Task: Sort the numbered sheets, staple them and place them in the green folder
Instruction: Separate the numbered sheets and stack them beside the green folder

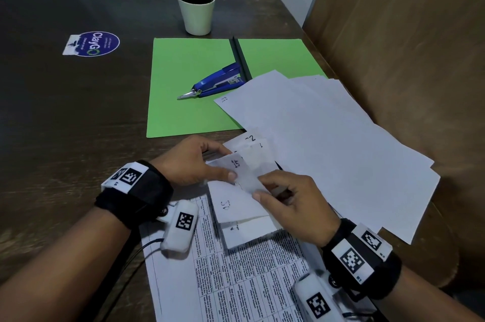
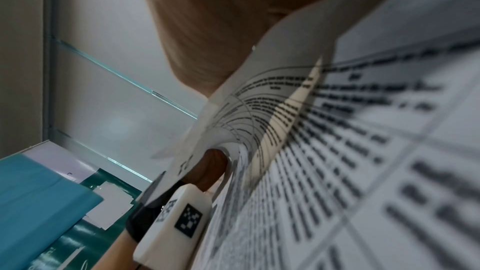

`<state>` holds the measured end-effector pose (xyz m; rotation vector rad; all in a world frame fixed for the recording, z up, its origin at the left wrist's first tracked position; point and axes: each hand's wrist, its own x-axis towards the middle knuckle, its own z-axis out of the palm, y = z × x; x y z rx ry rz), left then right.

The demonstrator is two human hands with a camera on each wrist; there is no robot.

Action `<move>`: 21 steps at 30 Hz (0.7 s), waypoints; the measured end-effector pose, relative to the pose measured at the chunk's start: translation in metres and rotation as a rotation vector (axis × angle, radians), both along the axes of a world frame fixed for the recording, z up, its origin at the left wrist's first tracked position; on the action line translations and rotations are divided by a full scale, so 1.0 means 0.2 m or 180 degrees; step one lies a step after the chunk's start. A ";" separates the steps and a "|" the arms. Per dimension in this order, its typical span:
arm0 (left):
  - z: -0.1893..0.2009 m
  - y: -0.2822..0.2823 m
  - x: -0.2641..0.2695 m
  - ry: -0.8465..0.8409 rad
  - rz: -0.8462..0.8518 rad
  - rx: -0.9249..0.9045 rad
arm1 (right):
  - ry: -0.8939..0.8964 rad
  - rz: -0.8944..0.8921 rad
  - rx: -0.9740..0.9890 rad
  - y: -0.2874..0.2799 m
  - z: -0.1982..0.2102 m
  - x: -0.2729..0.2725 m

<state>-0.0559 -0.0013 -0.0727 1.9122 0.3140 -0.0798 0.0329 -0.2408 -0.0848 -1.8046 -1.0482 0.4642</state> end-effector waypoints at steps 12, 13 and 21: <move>0.00 0.00 0.00 -0.0066 -0.0014 0.0016 | 0.0619 -0.0152 0.0117 0.01 -0.01 -0.01; 0.00 0.00 0.00 -0.0071 -0.0011 0.0004 | 0.0604 -0.0221 0.0117 0.01 0.00 -0.01; 0.02 -0.02 0.00 -0.0055 0.0073 -0.0178 | 0.0084 -0.0489 -0.0016 0.00 -0.02 0.02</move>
